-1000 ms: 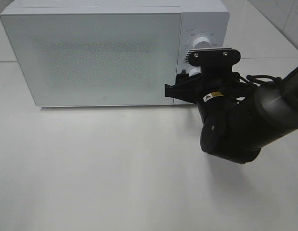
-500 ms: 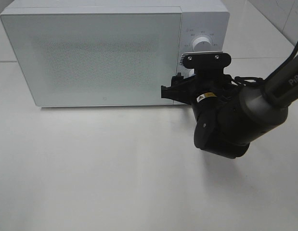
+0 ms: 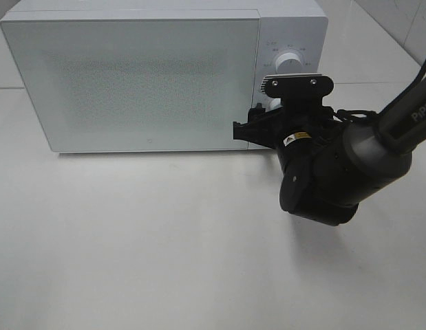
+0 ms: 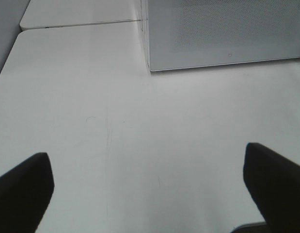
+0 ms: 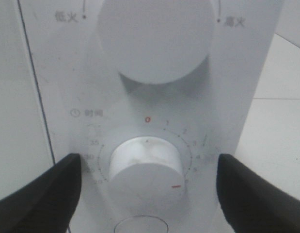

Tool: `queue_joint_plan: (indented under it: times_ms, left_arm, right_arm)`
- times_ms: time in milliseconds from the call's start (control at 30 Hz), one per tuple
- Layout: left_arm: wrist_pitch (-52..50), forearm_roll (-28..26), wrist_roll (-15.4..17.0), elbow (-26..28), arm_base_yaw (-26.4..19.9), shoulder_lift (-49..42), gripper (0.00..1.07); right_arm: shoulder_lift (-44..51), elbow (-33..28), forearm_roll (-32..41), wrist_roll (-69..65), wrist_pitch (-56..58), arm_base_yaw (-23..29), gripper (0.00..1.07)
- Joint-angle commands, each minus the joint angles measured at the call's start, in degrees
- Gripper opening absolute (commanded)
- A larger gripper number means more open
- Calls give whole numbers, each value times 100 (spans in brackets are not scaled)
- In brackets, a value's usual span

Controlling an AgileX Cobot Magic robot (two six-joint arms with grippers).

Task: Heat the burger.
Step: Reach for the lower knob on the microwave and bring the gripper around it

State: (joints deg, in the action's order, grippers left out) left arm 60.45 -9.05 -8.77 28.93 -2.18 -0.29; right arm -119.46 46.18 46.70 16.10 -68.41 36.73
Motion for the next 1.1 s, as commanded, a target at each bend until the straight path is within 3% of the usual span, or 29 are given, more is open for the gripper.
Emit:
queue_joint_plan:
  times_ms: [33, 400, 467, 567, 633, 667, 733, 833, 1100]
  left_arm:
    - [-74, 0, 29, -11, 0, -115, 101]
    - [-74, 0, 29, -11, 0, -115, 101]
    - [-74, 0, 29, -11, 0, -115, 101]
    - [-74, 0, 29, -11, 0, -115, 101]
    - [-74, 0, 29, -11, 0, -115, 101]
    - [-74, 0, 29, -11, 0, -115, 101]
    - [-74, 0, 29, -11, 0, -115, 101]
    - [-74, 0, 29, -11, 0, -115, 101]
    - [-74, 0, 29, -11, 0, -115, 101]
  right_arm:
    - [-29, 120, -29, -29, -138, -52, 75]
    - [-29, 132, -29, -29, -332, -52, 61]
    - [-29, 132, -29, -29, -544, -52, 48]
    - [-29, 132, -29, -29, -630, -52, 44]
    - [-29, 132, -23, -23, -796, -52, 27]
    - [-29, 132, -23, -23, -796, -52, 27]
    - [-29, 132, -23, -23, -888, -52, 14]
    - [-29, 132, -23, -23, -928, -52, 5]
    - [-29, 132, -149, -11, -940, -52, 1]
